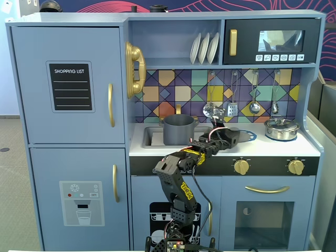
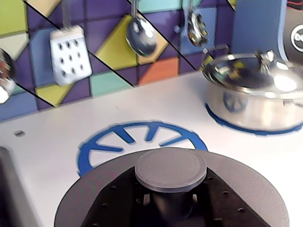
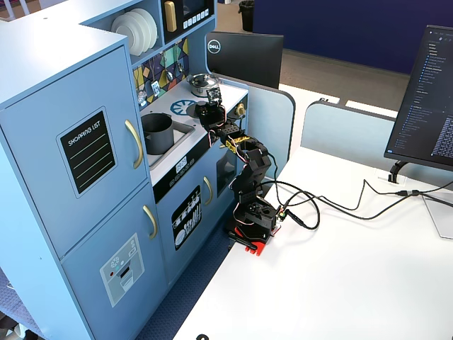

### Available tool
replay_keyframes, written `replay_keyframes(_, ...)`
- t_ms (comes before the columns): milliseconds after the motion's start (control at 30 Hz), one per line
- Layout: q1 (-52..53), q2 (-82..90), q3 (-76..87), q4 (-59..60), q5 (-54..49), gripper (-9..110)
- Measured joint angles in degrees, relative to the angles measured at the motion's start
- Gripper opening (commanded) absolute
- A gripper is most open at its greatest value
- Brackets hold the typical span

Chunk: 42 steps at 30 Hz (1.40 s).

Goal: Take off the lid from the gray recipient and place it on the counter

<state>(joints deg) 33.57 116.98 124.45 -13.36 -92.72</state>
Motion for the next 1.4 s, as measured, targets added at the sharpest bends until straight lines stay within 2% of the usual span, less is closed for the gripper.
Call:
replay_keyframes(600,-0.3,-13.5,-3.3,-7.0,-0.4,0)
replay_keyframes(700,-0.3,-13.5,-3.3,-7.4,-0.5,18)
replay_keyframes(900,-0.3,-13.5,-1.9,-10.5,-0.1,34)
replay_keyframes(1067,0.9,-13.4,-1.1,-11.2,0.4,37)
replay_keyframes(1400,2.1,-11.1,0.1,-12.7,0.1,35)
